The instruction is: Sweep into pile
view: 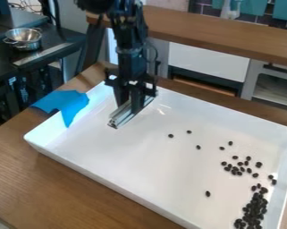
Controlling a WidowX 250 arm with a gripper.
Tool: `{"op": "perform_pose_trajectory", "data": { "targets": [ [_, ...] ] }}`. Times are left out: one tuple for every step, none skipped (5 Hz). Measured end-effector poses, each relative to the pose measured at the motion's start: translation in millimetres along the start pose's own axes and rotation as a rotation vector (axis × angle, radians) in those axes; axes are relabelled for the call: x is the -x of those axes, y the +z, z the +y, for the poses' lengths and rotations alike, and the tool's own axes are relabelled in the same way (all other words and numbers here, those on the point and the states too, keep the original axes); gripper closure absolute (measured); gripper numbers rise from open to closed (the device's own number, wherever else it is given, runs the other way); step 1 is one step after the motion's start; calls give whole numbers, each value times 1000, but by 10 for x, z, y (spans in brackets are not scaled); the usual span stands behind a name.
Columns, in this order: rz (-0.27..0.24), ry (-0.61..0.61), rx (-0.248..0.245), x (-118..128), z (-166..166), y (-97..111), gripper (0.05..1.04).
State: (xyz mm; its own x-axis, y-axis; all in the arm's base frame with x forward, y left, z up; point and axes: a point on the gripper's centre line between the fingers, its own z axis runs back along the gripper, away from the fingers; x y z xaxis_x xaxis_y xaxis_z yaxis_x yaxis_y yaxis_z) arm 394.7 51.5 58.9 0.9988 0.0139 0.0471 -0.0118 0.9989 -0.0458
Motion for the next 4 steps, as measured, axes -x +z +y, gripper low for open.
{"op": "perform_pose_trajectory", "data": {
  "targets": [
    [-3, -17, -11, -22, -1, -84, 721],
    [-23, -26, -26, -49, -101, -156, 721],
    [-13, -43, -27, -42, -262, -286, 721],
    [-29, -44, -46, -34, -338, -353, 721]
  ]
}}
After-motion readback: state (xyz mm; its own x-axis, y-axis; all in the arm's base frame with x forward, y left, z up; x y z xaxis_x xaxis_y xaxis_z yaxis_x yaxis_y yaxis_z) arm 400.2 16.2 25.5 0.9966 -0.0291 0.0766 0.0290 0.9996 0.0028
